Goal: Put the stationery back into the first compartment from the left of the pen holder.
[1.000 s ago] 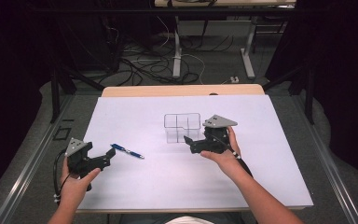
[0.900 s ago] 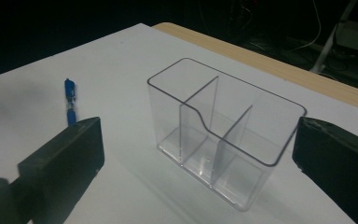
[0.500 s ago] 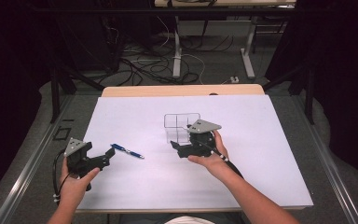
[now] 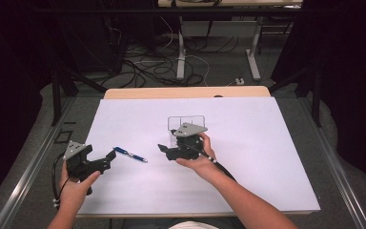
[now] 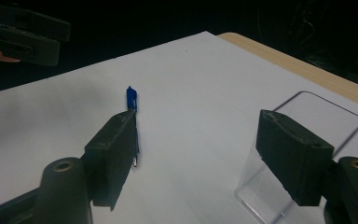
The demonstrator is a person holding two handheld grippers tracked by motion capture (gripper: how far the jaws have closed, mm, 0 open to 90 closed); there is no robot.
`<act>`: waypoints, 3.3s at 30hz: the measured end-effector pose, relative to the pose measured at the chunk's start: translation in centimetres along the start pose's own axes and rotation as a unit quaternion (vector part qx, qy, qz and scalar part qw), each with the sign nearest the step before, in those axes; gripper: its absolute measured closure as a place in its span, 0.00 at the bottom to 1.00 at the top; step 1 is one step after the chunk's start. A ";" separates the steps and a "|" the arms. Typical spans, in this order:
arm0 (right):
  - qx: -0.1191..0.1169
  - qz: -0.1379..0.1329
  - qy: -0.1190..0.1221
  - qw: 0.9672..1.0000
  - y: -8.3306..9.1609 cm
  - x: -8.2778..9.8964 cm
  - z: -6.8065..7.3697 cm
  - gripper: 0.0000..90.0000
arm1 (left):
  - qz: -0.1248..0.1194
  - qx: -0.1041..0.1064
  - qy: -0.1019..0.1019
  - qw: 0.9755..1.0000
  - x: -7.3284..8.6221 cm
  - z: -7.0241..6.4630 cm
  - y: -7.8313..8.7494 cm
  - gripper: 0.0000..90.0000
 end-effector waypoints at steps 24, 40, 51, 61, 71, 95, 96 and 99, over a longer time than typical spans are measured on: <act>-0.077 0.059 0.011 0.995 -7.6 1.7 2.5 0.56 | -0.001 0.000 0.009 1.000 0.0 0.3 0.2 0.01; -0.083 0.095 0.002 0.992 -10.0 3.6 2.7 0.55 | 0.001 -0.003 0.002 1.000 0.0 0.1 0.2 0.01; -0.101 0.109 0.007 0.989 -11.3 4.0 4.1 0.60 | -0.001 -0.003 0.002 1.000 0.0 0.1 0.3 0.01; -0.102 0.114 0.025 0.988 -12.3 4.2 4.9 0.66 | -0.002 -0.002 0.002 1.000 -0.1 0.1 0.3 0.02; -0.098 0.134 0.042 0.985 -12.7 4.7 5.1 0.70 | 0.000 -0.001 0.001 1.000 0.0 0.0 0.2 0.01; -0.093 0.150 0.051 0.983 -12.7 4.9 5.5 0.88 | 0.003 0.000 -0.002 1.000 0.1 -0.1 0.2 0.02; -0.093 0.148 0.054 0.983 -12.7 4.9 5.6 0.88 | 0.003 0.000 -0.002 1.000 0.1 -0.1 0.2 0.02; -0.090 0.149 0.053 0.983 -12.7 4.9 5.6 0.89 | 0.003 0.000 -0.002 1.000 0.1 -0.1 0.2 0.02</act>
Point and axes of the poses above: each handheld gripper's, and its own axes: y roughly backward along the jaws, x roughly out of its underside, z roughly to its left, the point moved 6 cm from there along -y, roughly forward along the jaws, and after that the axes turned 4 degrees about -y, right-handed, at the moved point
